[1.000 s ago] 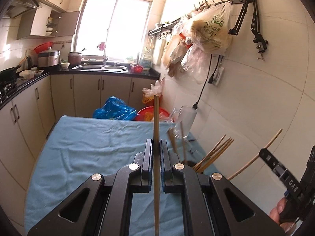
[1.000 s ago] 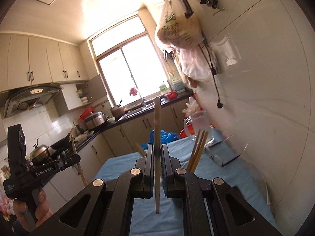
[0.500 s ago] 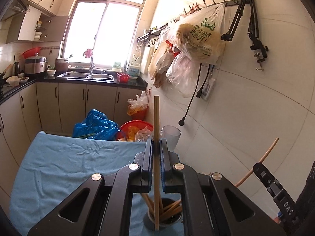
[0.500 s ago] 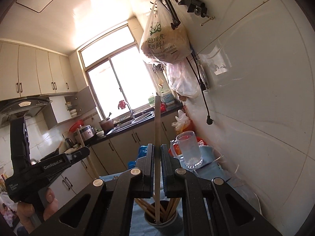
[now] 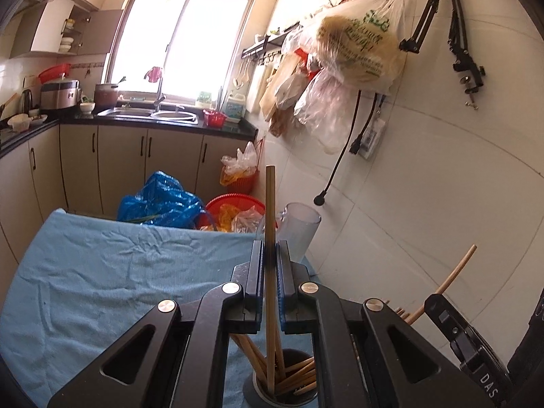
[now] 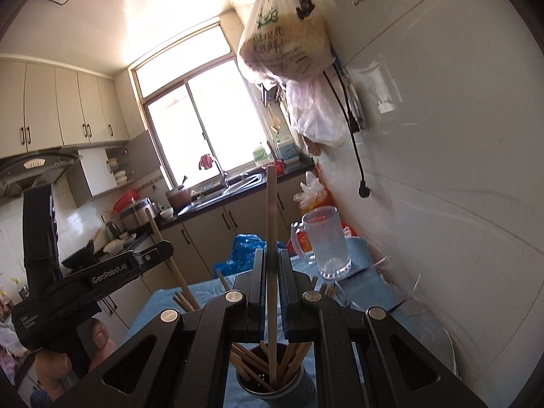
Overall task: Organize utensils
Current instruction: 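Carry the left tool's chopstick over the holder while the right tool carries its own, then lower the left tool's chopstick into the holder and open while the right tool releases its own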
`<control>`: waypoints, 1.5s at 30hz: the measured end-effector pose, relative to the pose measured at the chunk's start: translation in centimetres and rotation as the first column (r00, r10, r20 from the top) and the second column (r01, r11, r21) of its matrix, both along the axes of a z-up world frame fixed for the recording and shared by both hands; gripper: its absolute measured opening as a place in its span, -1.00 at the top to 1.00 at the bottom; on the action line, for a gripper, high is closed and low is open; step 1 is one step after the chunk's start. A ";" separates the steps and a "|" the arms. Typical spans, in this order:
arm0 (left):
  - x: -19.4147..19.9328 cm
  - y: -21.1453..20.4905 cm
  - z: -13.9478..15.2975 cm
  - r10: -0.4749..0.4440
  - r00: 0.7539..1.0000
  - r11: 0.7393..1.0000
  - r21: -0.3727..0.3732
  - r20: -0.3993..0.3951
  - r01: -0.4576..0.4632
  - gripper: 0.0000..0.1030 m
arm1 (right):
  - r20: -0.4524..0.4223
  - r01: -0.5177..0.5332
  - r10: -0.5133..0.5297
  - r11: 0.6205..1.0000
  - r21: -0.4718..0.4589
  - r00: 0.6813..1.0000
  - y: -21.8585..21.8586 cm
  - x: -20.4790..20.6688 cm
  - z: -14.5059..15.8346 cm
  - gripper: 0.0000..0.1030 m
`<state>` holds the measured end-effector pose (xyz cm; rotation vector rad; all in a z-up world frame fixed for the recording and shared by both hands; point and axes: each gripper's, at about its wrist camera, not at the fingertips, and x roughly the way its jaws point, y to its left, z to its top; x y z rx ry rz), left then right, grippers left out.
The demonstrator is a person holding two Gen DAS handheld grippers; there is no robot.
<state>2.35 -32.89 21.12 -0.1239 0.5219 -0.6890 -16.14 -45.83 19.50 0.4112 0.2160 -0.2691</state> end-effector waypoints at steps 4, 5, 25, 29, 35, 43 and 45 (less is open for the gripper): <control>-0.1 0.2 -0.9 -0.006 1.000 1.000 0.006 -0.012 0.006 0.88 | -0.017 -0.009 0.009 1.000 -0.006 1.000 0.4 0.3 -0.6 0.85; -0.1 0.3 -1.0 -0.007 1.000 1.000 0.007 -0.013 0.007 0.88 | -0.020 -0.009 0.009 1.000 -0.009 1.000 0.5 0.3 -0.7 0.85; -1.4 1.4 -4.3 -0.010 0.999 0.998 0.057 -0.031 0.012 0.86 | -0.088 -0.003 0.003 1.000 0.005 0.996 0.8 0.4 -3.7 0.85; -1.4 1.3 -4.9 -0.005 1.000 0.997 0.073 -0.028 0.007 0.85 | -0.102 0.002 -0.001 1.000 0.009 0.995 0.7 0.6 -4.2 0.85; -1.3 1.2 -5.6 -0.002 1.000 0.996 0.084 -0.029 0.004 0.84 | -0.122 0.003 -0.002 1.000 0.008 0.992 0.5 1.2 -4.8 0.85; -1.2 0.9 -6.0 -0.003 1.000 0.995 0.097 -0.018 0.004 0.83 | -0.135 0.003 -0.001 1.000 0.014 0.991 0.4 1.8 -5.2 0.85; -1.1 0.9 -6.1 -0.001 1.000 0.995 0.098 -0.016 0.003 0.83 | -0.135 0.003 -0.001 1.000 0.014 0.991 0.4 1.9 -5.3 0.85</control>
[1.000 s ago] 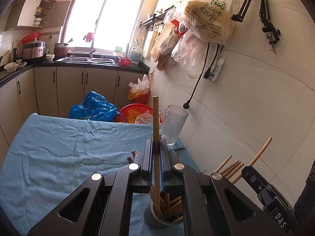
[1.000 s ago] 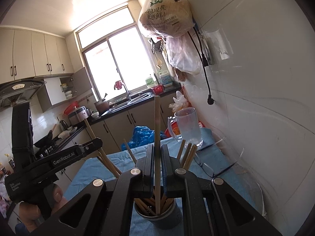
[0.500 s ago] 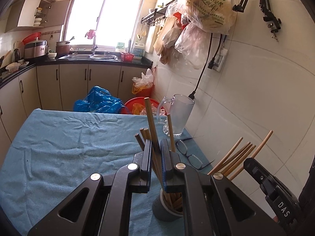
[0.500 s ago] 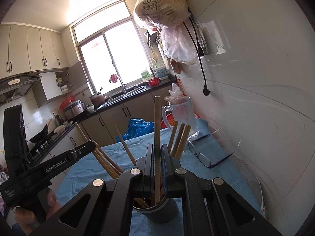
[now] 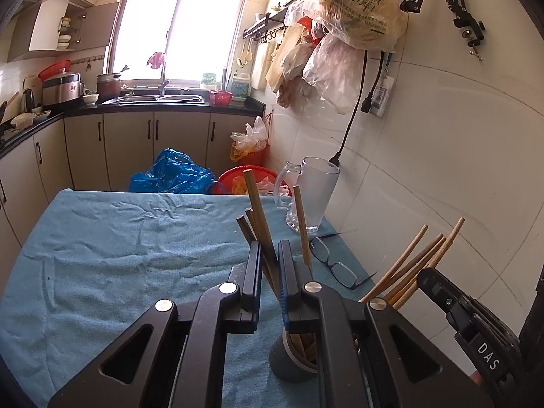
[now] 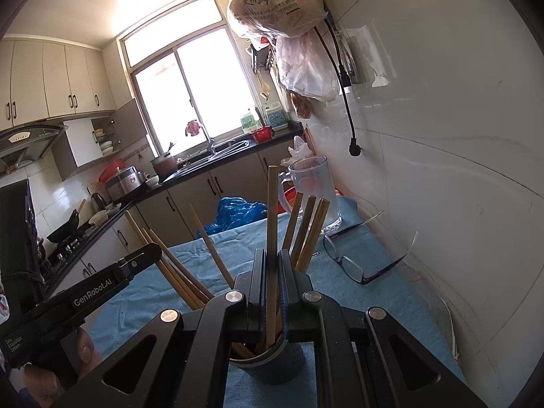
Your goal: Organize utensils
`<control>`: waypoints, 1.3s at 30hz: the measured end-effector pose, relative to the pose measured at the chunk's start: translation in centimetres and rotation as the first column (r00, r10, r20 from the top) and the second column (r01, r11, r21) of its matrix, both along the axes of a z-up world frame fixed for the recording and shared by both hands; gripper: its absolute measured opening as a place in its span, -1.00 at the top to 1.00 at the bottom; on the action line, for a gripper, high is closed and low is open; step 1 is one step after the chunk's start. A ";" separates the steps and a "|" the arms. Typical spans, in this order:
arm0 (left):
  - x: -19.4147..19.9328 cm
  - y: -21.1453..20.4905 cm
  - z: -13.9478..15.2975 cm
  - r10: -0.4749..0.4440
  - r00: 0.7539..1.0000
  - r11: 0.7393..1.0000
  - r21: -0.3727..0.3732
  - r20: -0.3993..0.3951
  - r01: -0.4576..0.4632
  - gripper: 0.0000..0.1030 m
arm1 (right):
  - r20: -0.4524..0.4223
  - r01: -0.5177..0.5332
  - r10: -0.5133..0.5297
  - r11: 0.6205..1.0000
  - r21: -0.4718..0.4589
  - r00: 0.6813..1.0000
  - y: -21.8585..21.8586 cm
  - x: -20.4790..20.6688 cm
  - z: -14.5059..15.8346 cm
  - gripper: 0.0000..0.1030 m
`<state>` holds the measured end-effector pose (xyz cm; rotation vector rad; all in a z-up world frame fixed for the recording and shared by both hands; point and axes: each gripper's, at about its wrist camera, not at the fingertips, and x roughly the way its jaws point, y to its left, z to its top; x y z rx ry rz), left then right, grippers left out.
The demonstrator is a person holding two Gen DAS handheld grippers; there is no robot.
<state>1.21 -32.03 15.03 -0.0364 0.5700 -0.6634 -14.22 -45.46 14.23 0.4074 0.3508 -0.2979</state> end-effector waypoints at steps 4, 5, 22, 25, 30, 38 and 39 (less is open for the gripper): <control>0.0 0.0 -0.1 0.001 1.000 1.000 0.000 0.001 -0.001 0.82 | 0.000 0.000 0.000 1.000 0.000 1.000 0.0 0.0 0.0 0.85; -0.1 0.0 -0.1 0.001 1.000 1.000 0.000 0.001 -0.001 0.82 | -0.001 0.000 0.000 1.000 0.001 1.000 0.0 0.0 0.0 0.85; 0.3 0.7 -0.4 0.014 1.000 1.000 0.006 0.007 -0.014 0.82 | 0.027 0.008 -0.008 1.000 0.009 1.000 -0.1 -0.7 0.3 0.84; 0.0 1.5 0.0 0.028 1.000 1.000 -0.003 0.012 -0.028 0.74 | 0.047 0.021 -0.021 1.000 -0.001 0.999 0.1 -1.7 1.0 0.77; -0.8 3.8 1.2 0.098 0.994 0.995 -0.026 0.048 -0.097 0.08 | 0.084 0.078 -0.077 0.997 -0.012 0.994 0.5 -4.3 2.5 -0.05; -5.1 10.6 2.1 0.203 0.972 0.979 0.006 0.120 -0.205 -0.79 | 0.024 0.208 -0.207 0.974 -0.095 0.978 2.9 -8.7 2.7 -0.78; -6.0 11.5 1.9 0.210 0.969 0.977 0.021 0.129 -0.214 -0.87 | 0.004 0.224 -0.225 0.968 -0.113 0.974 3.5 -9.1 2.4 -0.81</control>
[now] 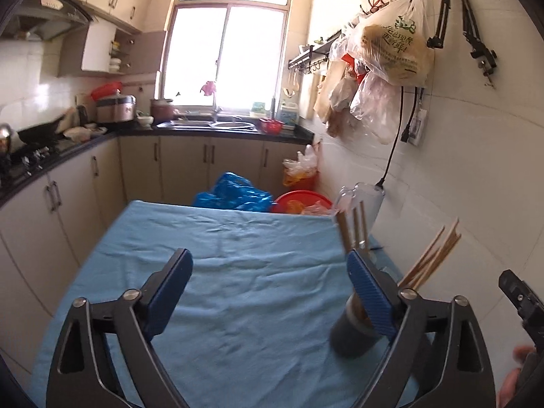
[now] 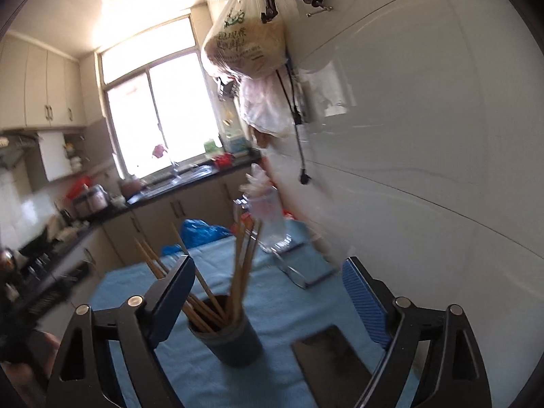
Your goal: Organize utensils
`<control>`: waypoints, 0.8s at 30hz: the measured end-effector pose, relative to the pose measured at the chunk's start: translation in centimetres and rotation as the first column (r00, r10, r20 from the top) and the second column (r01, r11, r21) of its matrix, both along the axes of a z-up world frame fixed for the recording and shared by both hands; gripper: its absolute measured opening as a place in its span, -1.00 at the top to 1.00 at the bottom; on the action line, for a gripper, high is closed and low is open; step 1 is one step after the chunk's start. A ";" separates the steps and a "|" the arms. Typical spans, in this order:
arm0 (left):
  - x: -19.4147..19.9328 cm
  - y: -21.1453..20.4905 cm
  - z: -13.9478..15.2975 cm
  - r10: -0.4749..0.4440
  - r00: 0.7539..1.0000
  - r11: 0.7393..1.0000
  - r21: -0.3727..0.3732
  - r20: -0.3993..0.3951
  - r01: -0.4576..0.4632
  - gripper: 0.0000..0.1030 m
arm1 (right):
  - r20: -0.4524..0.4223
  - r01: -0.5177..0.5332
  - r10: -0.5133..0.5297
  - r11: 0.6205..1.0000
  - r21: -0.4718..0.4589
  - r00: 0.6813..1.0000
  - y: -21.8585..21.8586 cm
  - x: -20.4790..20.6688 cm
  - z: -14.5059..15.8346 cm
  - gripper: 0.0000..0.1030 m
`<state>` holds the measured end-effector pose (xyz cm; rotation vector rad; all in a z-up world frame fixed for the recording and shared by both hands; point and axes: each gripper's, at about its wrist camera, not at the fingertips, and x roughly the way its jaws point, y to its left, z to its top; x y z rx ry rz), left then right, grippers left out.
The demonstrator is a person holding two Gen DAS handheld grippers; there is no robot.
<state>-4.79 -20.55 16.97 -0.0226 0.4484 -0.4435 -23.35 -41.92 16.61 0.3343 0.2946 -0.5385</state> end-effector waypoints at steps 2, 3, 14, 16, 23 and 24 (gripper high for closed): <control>-1.7 1.3 -0.4 0.017 1.000 1.000 0.025 0.007 -0.017 -0.93 | -0.061 0.042 -0.044 0.999 -0.027 0.997 1.3 -0.6 -0.6 -0.89; -2.9 2.3 -0.8 0.018 1.000 0.999 0.048 0.012 -0.018 -0.94 | -0.093 0.048 -0.052 0.998 -0.039 0.994 2.0 -0.9 -1.0 -0.90; -9.3 9.3 -7.3 0.062 0.991 0.985 0.166 -0.118 -0.042 -1.00 | -0.212 0.051 -0.081 0.989 -0.141 0.974 9.6 -4.8 -5.1 -0.92; -9.0 9.7 -7.9 0.074 0.988 0.976 0.215 -0.133 -0.044 -1.00 | -0.242 0.017 -0.047 0.992 -0.126 0.969 10.1 -4.5 -5.6 -0.92; -9.4 10.1 -8.5 0.104 0.985 0.957 0.283 -0.137 -0.061 -1.00 | -0.265 -0.020 -0.013 0.992 -0.123 0.964 11.1 -3.9 -5.9 -0.92; -9.6 10.0 -8.5 0.095 0.987 0.956 0.288 -0.132 -0.054 -1.00 | -0.268 -0.022 -0.011 0.992 -0.122 0.963 11.2 -3.8 -5.8 -0.92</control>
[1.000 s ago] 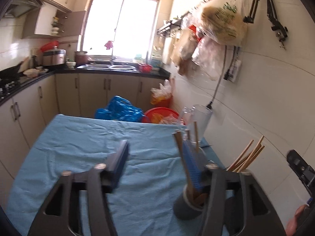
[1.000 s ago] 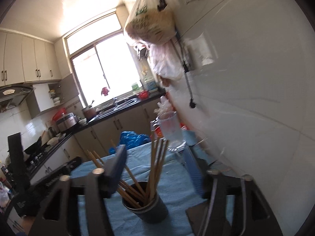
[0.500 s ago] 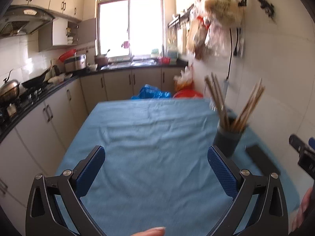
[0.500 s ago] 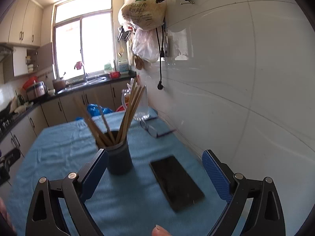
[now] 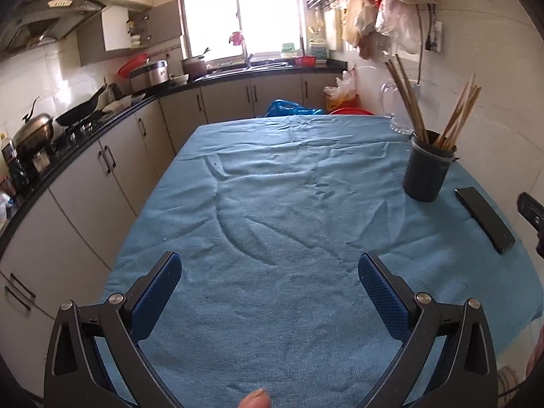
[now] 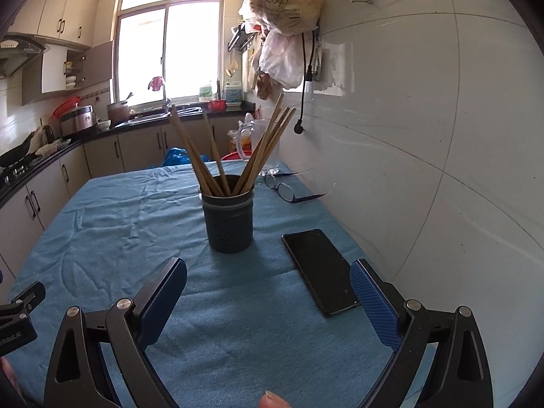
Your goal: Organize utensils
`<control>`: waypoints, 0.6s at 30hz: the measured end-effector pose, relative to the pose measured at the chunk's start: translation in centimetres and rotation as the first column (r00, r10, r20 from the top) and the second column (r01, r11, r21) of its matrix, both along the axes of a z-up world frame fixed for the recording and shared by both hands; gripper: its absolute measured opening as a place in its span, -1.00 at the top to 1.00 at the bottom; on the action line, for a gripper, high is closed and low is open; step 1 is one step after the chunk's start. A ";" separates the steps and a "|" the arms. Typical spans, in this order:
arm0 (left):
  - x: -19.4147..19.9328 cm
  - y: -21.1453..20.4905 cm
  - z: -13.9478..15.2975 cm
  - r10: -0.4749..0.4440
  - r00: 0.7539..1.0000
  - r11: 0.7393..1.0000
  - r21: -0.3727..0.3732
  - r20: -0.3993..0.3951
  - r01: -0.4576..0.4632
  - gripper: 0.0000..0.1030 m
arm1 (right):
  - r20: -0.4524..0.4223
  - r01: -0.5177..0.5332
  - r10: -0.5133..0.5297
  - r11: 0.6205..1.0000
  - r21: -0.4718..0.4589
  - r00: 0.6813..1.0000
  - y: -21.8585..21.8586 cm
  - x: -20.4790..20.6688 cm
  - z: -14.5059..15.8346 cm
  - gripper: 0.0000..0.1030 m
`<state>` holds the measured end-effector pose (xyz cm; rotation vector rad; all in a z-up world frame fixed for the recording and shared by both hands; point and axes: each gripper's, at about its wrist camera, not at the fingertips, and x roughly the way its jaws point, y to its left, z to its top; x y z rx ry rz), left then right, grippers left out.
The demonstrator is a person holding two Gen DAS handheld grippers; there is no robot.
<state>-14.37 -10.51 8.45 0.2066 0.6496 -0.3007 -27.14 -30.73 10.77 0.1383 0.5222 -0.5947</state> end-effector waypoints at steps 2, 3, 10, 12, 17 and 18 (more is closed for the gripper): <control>-0.3 -0.2 0.0 -0.005 1.000 1.000 0.018 0.003 0.005 -1.00 | -0.012 -0.001 0.001 1.000 0.000 1.000 0.3 0.2 -0.3 -0.92; -0.4 -0.3 -0.1 -0.005 1.000 1.000 0.024 0.006 0.005 -1.00 | -0.019 -0.001 0.001 1.000 0.001 1.000 0.3 0.3 -0.4 -0.92; -0.3 -0.4 0.1 0.001 1.000 0.999 0.032 0.019 -0.001 -1.00 | -0.049 -0.011 0.011 1.000 0.001 0.999 0.7 1.0 -0.9 -0.92; -0.2 -0.2 0.0 0.002 1.000 1.000 0.021 0.011 -0.002 -1.00 | -0.056 -0.015 0.015 1.000 0.002 0.998 0.7 1.2 -0.9 -0.92; 0.2 0.0 -0.3 0.004 1.000 1.000 0.011 -0.009 -0.004 -1.00 | -0.073 -0.026 0.026 1.000 -0.003 0.997 1.1 1.6 -1.2 -0.92; 0.2 0.1 -0.3 0.004 1.000 1.000 0.010 -0.011 -0.004 -1.00 | -0.075 -0.028 0.028 1.000 -0.004 0.997 1.2 1.6 -1.3 -0.92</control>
